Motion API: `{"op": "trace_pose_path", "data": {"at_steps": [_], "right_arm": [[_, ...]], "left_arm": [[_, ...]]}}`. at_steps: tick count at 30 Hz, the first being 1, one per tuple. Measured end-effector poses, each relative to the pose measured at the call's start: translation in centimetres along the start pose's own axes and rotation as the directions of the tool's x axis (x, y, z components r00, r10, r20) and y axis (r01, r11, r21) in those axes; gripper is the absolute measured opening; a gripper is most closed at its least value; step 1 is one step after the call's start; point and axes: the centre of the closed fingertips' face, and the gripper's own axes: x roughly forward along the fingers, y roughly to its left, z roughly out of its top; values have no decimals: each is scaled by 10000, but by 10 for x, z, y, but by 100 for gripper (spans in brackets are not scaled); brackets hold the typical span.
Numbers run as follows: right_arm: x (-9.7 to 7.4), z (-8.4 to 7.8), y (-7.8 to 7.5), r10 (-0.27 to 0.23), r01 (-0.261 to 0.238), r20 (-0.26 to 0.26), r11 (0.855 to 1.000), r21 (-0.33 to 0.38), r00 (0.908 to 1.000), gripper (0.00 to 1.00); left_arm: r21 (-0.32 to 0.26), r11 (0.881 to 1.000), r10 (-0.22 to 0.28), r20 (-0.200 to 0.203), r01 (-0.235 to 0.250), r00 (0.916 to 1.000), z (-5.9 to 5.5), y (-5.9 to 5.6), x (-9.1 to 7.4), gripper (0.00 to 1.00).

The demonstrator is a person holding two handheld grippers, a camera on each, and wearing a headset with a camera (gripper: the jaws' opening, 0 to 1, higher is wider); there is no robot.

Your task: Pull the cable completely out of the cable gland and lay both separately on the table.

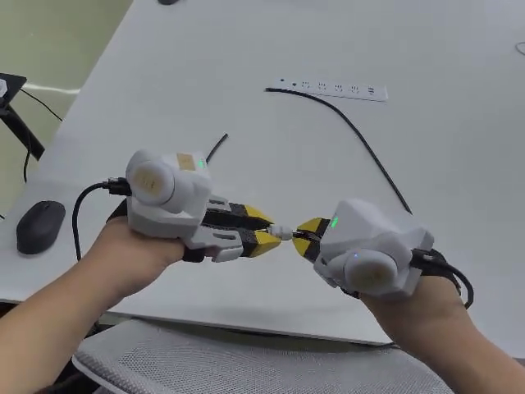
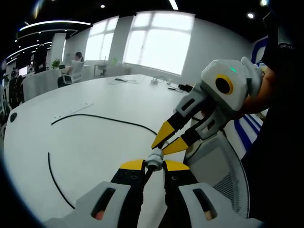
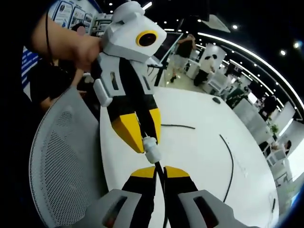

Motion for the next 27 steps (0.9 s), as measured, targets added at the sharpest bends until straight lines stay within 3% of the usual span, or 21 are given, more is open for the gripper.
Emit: {"op": "trace_pose_path", "data": {"at_steps": [13,18,22,27], "right_arm": [[-2,-9,-5,-241,230,64,9908,1333,9997,0],[-2,-13,-7,-354,351,-9,9882,1490,9994,0],[-3,-25,-15,-477,489,-110,9771,2070,9988,0],[-4,-44,-25,-678,746,-331,9517,2980,9972,0]], "left_arm": [[98,9999,40,72,-41,10000,2,-5,3,15],[127,9999,62,89,-63,9999,3,-4,3,15],[79,9999,81,127,-82,9999,4,-2,1,15],[30,9999,103,198,-104,9998,5,-1,0,15]]}}
